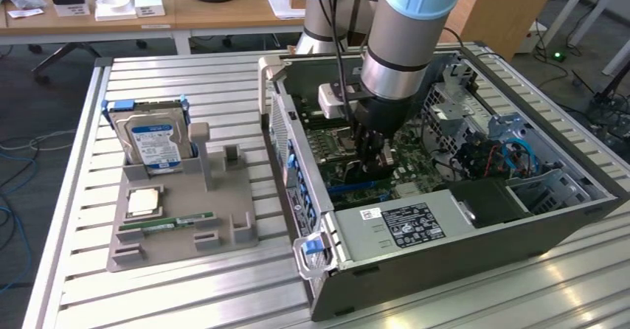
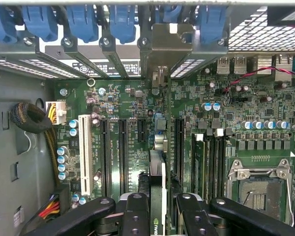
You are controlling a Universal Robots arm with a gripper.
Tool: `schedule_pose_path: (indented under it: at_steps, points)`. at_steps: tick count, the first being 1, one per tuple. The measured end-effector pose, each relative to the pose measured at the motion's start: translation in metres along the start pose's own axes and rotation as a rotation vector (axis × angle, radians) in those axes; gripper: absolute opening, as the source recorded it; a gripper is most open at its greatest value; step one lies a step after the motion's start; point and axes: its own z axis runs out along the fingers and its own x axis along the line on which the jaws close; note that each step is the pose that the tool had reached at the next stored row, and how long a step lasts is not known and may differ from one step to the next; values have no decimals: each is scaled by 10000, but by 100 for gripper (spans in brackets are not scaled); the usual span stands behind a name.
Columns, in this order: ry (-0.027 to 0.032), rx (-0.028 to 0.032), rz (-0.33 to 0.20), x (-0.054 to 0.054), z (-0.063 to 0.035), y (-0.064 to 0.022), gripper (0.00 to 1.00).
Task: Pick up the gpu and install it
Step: 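Insert the gpu into the slot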
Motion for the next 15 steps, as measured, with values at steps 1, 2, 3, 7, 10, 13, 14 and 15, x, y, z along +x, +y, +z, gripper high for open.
schedule_pose_path:
  at_steps: [1,2,3,7,10,13,14,15]
  points:
    - [0,0,0,0,3,0,26]
    - [0,0,0,0,5,0,26]
    - [-1,0,0,0,6,0,26]
    - [-12,0,1,0,13,0,26]
    - [-32,-1,1,-1,17,0,26]
    - [-42,-1,0,0,17,0,26]
    - [-42,-1,1,0,17,0,26]
    - [-43,-1,1,0,17,0,26]
